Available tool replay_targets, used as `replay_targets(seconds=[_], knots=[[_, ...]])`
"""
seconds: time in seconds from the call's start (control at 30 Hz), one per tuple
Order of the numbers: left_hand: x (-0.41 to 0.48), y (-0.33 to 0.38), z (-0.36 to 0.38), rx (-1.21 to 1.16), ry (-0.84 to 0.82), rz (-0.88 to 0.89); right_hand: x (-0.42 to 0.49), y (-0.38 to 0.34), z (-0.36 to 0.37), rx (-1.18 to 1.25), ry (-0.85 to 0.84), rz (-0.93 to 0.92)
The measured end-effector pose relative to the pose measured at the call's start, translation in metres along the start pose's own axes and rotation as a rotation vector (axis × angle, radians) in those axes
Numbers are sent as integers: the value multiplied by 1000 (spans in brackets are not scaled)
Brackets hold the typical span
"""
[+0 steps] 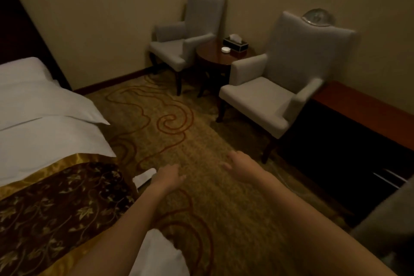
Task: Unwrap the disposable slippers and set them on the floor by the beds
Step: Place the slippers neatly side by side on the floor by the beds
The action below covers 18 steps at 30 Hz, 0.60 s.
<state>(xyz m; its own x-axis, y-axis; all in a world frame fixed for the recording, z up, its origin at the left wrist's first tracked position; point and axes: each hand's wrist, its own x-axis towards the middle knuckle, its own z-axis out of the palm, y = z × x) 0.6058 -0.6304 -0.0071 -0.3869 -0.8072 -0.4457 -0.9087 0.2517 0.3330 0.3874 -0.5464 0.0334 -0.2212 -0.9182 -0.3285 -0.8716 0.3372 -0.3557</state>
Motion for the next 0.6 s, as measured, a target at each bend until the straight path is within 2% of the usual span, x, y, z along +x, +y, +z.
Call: replay_targets(seconds=[0.17,0.3,0.6], knots=[[87,26,-32,-61,118,-102,120,14,-40,-72,-72,-134],[147,31,-47,-159,150,-238,220,4,-56,-131,-165,-273],[199,-20,-97,-371,264,-610,388,-90,-71,-328,-336,-616]])
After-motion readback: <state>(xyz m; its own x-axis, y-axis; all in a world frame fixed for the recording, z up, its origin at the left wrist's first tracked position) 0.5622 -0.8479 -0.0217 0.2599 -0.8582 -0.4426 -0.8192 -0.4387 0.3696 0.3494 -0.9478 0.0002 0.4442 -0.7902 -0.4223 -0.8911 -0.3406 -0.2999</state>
